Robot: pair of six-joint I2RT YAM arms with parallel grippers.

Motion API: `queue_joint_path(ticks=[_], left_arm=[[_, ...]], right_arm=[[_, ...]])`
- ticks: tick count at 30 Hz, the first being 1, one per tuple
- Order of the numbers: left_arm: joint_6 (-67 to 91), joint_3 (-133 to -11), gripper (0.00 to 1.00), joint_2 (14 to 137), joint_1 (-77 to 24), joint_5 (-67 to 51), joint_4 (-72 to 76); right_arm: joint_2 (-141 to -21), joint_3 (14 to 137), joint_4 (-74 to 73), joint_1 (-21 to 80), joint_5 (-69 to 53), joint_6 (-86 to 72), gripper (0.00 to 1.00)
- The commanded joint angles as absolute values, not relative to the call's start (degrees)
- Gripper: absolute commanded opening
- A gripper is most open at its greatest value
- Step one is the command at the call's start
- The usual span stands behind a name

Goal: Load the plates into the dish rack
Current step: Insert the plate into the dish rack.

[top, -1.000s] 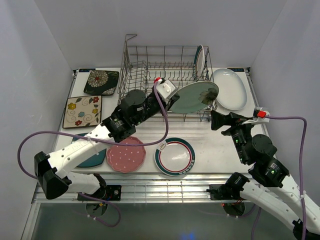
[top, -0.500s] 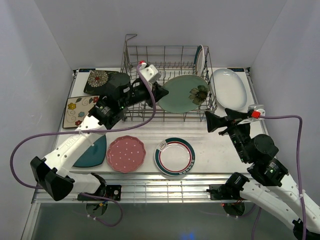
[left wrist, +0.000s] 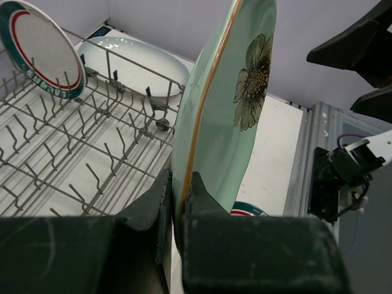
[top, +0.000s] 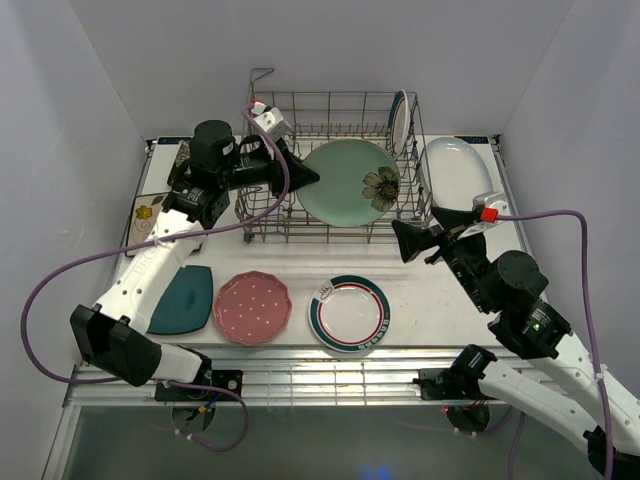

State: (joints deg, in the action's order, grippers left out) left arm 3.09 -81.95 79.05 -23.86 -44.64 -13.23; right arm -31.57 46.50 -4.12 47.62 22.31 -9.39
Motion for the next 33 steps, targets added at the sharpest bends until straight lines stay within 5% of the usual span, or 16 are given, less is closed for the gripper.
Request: queue_joint_path(ticks=[1, 18, 33], left_arm=[[6.76, -86.05, 0.0, 77.87, -21.45, -55.1, -7.03], [7.38, -83.33, 0.0, 77.52, -17.23, -66.8, -6.15], [6.94, -81.91, 0.0, 77.25, -16.7, -68.73, -6.06]], right_arm=[[-34.09, 50.79, -2.2, 47.64, 18.81, -7.56, 0.99], [-44.29, 59.58, -3.51, 47.37, 10.46, -6.85, 0.94], [-48.25, 62.14, -3.25, 44.3, 1.24, -8.17, 0.52]])
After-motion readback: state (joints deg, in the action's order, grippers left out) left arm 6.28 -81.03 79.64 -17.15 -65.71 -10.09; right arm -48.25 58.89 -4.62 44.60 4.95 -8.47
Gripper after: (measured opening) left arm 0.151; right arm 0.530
